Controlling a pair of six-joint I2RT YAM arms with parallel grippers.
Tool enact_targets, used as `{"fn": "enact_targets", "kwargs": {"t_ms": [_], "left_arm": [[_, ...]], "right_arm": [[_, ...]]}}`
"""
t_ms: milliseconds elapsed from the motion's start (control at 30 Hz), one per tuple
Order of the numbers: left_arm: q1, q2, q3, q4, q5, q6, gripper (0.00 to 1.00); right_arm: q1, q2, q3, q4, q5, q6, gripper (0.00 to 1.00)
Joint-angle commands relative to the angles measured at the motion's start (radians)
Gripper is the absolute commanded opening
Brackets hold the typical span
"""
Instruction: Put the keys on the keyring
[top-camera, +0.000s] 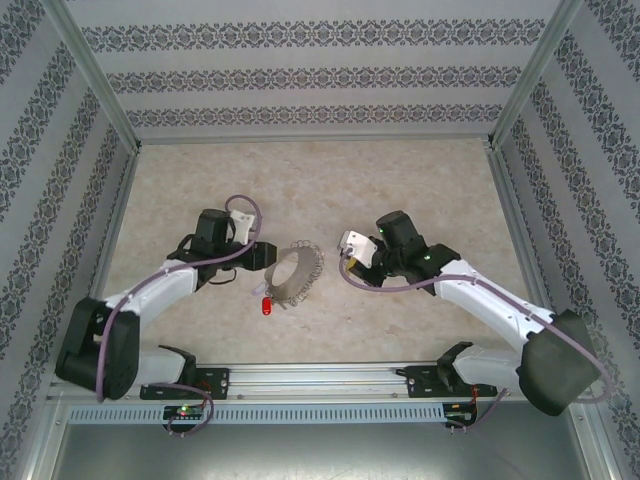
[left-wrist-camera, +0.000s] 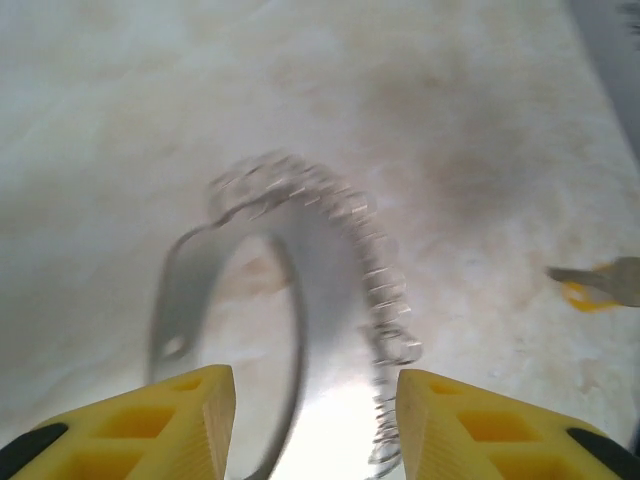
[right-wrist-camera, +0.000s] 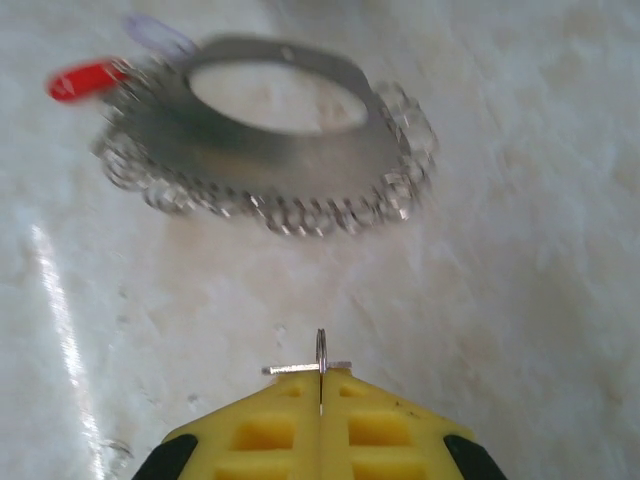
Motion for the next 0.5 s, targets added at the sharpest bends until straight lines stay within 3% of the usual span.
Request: {"fn": "enact_targets", "kwargs": {"t_ms": [0, 200, 333, 467], "left_arm": [[-0.117, -0.076, 0.014, 0.15, 0.101, 0.227, 0.46], [-0.216, -0.017, 0.048, 0.233, 0.229, 0.389, 0.45], [-0.276, 0.017, 0.094, 0.201, 0.187, 0.499, 0.45], [-0.309, 0.059, 0.146, 0.162, 0.222, 0.6, 0.45]], "right_arm": [[0.002, -0.03, -0.015, 0.038, -0.143, -0.049, 0.0], [-0.014, -0.06, -0.014, 0.078, -0.245, -0.038, 0.0], [-0.02, -0.076, -0.009, 0.074, -0.269, -0.045, 0.0], [-0.019, -0.085, -0.013, 0.072, -0.281, -0.056, 0.0]]}}
